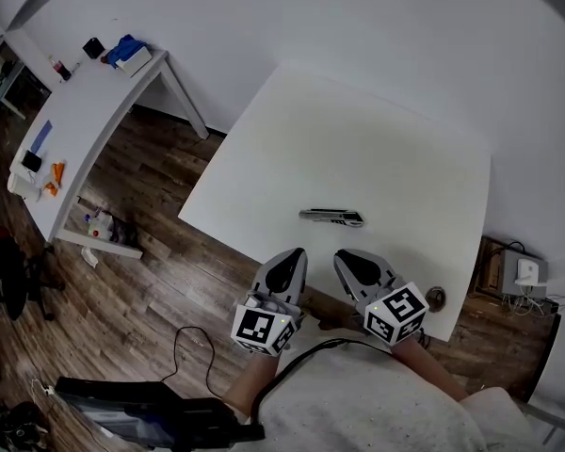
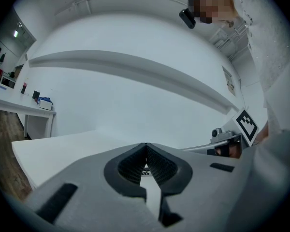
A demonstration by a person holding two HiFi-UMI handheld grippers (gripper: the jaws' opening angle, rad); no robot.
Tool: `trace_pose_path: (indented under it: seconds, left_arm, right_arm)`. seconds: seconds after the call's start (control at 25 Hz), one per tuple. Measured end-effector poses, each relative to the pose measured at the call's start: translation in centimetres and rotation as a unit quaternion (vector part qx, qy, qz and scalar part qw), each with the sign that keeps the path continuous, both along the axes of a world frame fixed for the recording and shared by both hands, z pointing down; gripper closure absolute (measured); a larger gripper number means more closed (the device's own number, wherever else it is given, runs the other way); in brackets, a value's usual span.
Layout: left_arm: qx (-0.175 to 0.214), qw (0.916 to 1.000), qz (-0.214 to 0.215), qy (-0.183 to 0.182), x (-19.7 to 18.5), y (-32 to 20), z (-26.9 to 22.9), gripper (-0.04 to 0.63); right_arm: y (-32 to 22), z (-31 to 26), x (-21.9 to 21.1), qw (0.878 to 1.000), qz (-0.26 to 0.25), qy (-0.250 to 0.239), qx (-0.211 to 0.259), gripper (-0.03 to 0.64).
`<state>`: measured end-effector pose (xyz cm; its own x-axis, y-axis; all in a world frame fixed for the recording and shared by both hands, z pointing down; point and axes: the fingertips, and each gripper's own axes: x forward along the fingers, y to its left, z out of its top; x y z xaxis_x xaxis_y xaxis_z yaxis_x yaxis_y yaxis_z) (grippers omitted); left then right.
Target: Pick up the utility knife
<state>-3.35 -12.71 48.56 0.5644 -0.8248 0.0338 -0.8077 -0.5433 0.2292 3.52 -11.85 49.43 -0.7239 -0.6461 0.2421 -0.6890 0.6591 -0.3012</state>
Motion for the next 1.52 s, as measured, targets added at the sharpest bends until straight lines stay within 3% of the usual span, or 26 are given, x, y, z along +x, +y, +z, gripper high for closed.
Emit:
trace_pose_path:
  seconds: [0.44,0.6,0.76,1.12,1.52]
  left_arm:
    - [-0.007,0.9997,0.011,-0.018,0.9,-1.2,2.0,0.588]
    - [-0.013,0.9997,0.009,-0.021,0.9,-1.8,2.7,0.589]
    - [-0.018,0.9996,0.010,-0.019,1.0,-2.1,2.9,0.588]
    - [-0.032,0.9993,0.004,-0.021,1.1,-2.1,4.1,0.588]
    - [-0.044,0.9989,0.001,-0.014,0.2,-1.8,4.9,0.588]
  right_arm:
    - [-1.8,2.0,-0.2,0.999,-0.010,0.053,0.001,0.606]
    - [-3.0,3.3,-0.1,0.995,-0.025,0.097,0.007,0.604]
    - [-4.3,4.3,-0.2,0.985,-0.067,0.158,0.017,0.547]
    - [-7.9,6.8,-0.6,0.929,-0.200,0.309,0.039,0.454]
    - [-10.0,11.5,-1.6,0.858,-0.324,0.398,-0.028,0.417]
